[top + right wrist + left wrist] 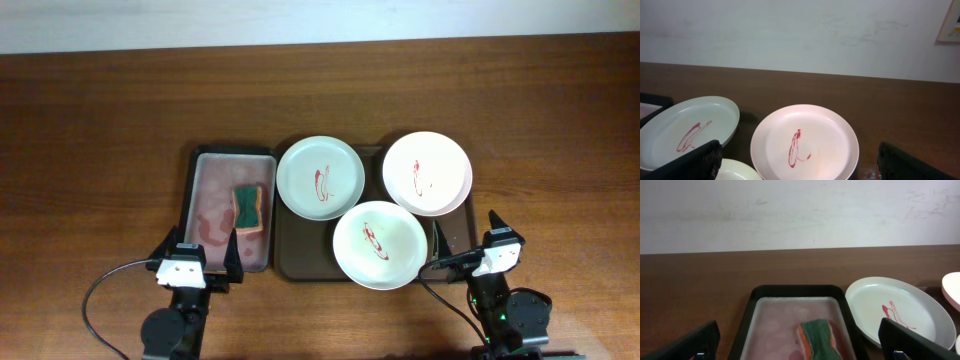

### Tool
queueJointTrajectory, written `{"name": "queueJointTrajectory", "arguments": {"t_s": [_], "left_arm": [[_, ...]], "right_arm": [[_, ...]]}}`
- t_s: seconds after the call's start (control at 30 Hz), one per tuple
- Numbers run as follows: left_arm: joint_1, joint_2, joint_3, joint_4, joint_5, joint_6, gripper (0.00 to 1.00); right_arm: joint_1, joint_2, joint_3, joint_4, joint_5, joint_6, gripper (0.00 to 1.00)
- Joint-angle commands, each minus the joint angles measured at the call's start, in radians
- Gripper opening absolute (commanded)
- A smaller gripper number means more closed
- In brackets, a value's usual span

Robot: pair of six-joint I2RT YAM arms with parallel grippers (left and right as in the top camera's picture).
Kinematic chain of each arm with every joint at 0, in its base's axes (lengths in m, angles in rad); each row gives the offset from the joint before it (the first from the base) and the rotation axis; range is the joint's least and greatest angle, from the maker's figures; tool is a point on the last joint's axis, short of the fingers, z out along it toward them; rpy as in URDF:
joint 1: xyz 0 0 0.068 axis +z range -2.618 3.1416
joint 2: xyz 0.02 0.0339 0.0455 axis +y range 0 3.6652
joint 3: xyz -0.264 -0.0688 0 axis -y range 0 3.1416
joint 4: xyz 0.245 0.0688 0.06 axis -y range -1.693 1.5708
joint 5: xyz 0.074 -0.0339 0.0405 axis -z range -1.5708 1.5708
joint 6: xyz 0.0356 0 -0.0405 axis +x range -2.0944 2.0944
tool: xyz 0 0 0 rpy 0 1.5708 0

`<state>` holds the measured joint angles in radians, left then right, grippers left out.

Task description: Clean dirty plates on tray and stack at the side

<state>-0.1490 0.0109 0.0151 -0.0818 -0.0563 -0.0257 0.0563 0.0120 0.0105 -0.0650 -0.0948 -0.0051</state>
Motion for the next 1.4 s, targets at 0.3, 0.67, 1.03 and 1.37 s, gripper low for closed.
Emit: {"name": "queueJointTrajectory", "arguments": {"t_s": [0.3, 0.67, 1.03, 1.37], "left_arm": [[0.006, -0.006, -0.006, 0.001, 0.011, 0.013, 0.99], [0.006, -0.006, -0.006, 0.002, 0.007, 0.013, 0.99], [0.006, -0.006, -0.006, 0.001, 0.011, 0.013, 0.99], [0.006, 0.013, 0.073, -0.143, 0.011, 0.011, 0.99]], "right_arm": [[0.010, -0.008, -0.005, -0.005, -0.006, -0.006, 0.99], [0.010, -0.008, -0.005, -0.005, -0.006, -0.006, 0.99], [0.010, -0.008, -0.005, -0.006, -0.005, -0.006, 0.99], [0.010, 0.012, 0.032, -0.076, -0.006, 0.101, 0.99]]}}
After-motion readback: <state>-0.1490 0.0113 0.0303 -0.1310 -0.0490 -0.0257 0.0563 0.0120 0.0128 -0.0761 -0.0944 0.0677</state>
